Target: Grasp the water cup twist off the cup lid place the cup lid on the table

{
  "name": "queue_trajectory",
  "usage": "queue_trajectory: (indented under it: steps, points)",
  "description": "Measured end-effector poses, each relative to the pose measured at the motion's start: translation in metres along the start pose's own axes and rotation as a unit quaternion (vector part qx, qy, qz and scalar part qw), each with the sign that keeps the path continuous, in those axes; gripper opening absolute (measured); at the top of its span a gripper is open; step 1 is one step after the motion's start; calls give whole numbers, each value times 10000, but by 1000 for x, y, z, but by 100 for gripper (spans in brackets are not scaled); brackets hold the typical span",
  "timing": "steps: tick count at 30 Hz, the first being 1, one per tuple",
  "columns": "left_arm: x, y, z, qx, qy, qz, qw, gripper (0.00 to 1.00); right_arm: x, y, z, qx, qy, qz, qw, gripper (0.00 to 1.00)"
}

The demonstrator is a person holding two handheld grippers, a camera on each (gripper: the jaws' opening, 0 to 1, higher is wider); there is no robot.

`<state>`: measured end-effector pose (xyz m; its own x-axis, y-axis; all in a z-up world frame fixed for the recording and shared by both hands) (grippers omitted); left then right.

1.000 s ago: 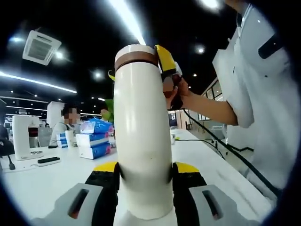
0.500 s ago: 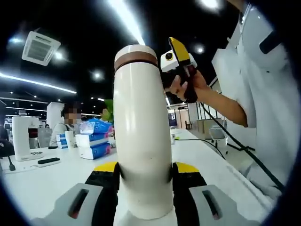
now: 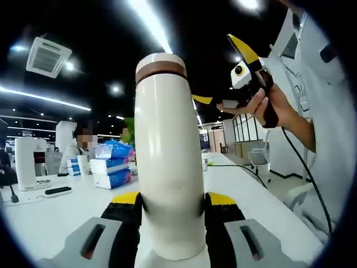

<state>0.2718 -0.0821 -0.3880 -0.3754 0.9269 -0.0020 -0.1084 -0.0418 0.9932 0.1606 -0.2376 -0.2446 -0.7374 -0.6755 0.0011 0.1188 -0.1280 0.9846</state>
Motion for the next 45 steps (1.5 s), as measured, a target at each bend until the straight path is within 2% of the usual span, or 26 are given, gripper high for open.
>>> queue_trajectory:
  steps: [2,6,15,20,24,28,32,36,37,45]
  points:
    - [0,0,0,-8,8,7,10000,46,1,-4,6,33,-43,59,10000,72]
    - [0,0,0,-1,6,3,10000,46,-2,-9,11,123,-245,-94,9996,81]
    - [0,0,0,-15,18,15,10000,46,-19,-3,3,281,-502,-132,9983,81]
    - [1,-1,0,-26,19,18,10000,46,-10,-3,2,291,-516,-150,9981,76]
    - [1,-1,-1,-52,21,24,10000,46,-3,-6,3,-138,-504,-154,9985,69]
    - [0,-1,-1,-59,20,24,10000,46,3,-7,5,-33,-665,-131,9977,66]
    - [0,-1,-1,-65,17,23,10000,46,13,-9,5,110,-830,-60,9965,53]
    - [0,0,0,-61,15,22,10000,46,20,-12,6,137,-846,33,9963,52]
    - [0,-1,0,-60,15,21,10000,46,9,-13,3,137,-830,43,9964,52]
    - [-1,-1,0,-66,15,19,10000,46,2,-11,2,254,-674,65,9974,48]
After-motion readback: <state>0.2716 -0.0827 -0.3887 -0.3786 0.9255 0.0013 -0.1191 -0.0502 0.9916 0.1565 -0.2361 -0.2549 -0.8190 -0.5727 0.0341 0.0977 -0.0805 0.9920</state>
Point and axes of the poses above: the point that each gripper's makers call its tool centre point, and the gripper's own axes: x roughly backward along the fingers, z roughly to its left, y roughly out of its top, the point moved 9 cm from there along x, roughly backward along the fingers, and after that the axes turned 5 degrees about z, right-handed, at the moved point
